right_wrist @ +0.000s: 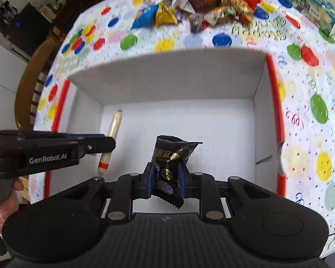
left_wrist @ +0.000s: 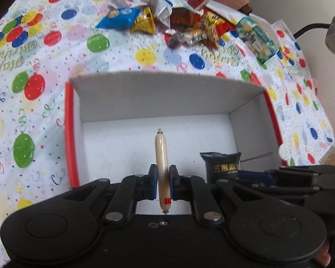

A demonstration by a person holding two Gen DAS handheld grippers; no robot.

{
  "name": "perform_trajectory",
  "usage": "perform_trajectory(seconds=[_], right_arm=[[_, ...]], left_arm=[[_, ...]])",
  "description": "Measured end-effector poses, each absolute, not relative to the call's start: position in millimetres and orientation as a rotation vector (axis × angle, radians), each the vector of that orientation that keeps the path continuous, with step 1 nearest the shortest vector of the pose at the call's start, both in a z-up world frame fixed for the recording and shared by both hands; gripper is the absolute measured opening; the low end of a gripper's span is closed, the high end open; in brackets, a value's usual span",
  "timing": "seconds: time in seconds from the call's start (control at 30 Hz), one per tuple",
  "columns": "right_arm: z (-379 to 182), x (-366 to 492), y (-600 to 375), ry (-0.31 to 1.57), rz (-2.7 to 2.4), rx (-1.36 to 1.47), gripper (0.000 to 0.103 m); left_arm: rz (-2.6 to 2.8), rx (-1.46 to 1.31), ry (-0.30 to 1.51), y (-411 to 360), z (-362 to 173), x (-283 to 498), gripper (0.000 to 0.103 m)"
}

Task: Organize snacks
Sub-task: 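Carry both snacks into the white box and open both grippers to release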

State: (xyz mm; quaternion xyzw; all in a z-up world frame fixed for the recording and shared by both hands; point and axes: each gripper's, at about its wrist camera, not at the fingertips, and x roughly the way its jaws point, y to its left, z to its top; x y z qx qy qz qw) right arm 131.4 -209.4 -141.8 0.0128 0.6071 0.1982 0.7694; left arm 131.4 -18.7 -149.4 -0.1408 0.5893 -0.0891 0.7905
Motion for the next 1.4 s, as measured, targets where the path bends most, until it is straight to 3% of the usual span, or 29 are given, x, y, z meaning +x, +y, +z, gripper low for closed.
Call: perform_trajectory(seconds=[0.53, 1.0, 1.23, 1.33, 1.4], right_arm=[[-186, 126, -201, 1.376, 0.398, -0.026, 0.022], [-183, 126, -207, 1.375, 0.400, 0.007, 0.024], [-171, 122, -211, 1.357, 0.393, -0.024, 0.025], [-157, 118, -212, 1.317, 0.402, -0.025, 0.031], [-148, 115, -212, 1.290, 0.409, -0.022, 0.046]], left_arm=[[-0.196, -0.246, 1.357, -45, -195, 132, 0.008], [-0.195, -0.263, 1.384, -37, -200, 127, 0.009], [-0.207, -0.285, 1.360, -34, -190, 124, 0.016], [-0.216, -0.288, 1.333, -29, -181, 120, 0.021], [-0.222, -0.288, 1.315, -28, -174, 118, 0.024]])
